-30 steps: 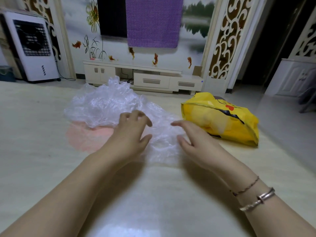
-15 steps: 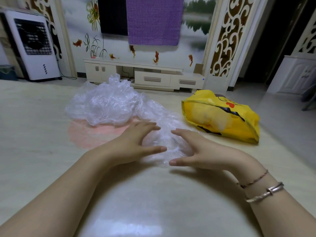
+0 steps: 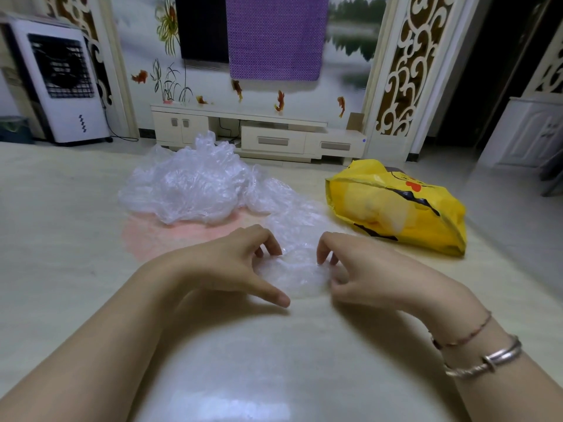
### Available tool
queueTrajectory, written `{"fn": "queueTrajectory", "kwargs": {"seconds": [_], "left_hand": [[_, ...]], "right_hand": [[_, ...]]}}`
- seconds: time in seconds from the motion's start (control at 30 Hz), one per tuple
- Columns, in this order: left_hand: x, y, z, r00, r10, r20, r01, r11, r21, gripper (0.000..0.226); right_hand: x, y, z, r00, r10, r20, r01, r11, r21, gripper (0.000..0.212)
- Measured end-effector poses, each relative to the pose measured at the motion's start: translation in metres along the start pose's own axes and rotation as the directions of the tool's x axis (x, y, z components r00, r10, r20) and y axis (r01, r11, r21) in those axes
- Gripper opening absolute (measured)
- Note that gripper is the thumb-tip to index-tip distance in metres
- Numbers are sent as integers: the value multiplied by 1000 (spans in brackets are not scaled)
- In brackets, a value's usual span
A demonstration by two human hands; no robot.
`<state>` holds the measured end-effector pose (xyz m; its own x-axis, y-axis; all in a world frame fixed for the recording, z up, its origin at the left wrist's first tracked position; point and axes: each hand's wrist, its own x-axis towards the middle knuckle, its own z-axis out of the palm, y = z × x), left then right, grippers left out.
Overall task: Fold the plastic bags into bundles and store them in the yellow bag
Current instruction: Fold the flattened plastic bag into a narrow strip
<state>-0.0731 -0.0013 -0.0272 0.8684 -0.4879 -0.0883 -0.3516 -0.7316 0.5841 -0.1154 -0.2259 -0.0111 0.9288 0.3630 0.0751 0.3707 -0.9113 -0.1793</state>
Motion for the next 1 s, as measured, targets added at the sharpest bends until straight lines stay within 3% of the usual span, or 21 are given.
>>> {"fn": "queueTrajectory", "kwargs": {"seconds": [0.13,0.33,0.47,0.57,0.7,0.8,1.0], "left_hand": [[0,1,2,999,28,-27,-28,1000,1,50],[10,-3,6,958,137,-251,-127,990,57,6],[17,-3,10,923,61,-380,-71,997,-10,21],[20,-3,15,900,0,-437,-14,999,-30,28],[22,-2,24,853,-41,-521,127,983,129,21],[22,-1,26,854,-51,-517,201,950,238,12],[18,-2,24,835,-7,-551,225,917,329,17]], "right_hand": [[7,3,5,983,38,-179,-16,992,127,4],[20,16,9,945,243,-219,-139,905,401,12],[27,23,16,911,338,-235,-199,861,467,24],[29,25,24,886,392,-246,-280,878,388,27],[29,23,31,881,391,-268,-363,920,148,32],[29,22,33,895,356,-270,-369,929,3,23],[27,25,32,908,314,-278,-364,919,-151,30]]}}
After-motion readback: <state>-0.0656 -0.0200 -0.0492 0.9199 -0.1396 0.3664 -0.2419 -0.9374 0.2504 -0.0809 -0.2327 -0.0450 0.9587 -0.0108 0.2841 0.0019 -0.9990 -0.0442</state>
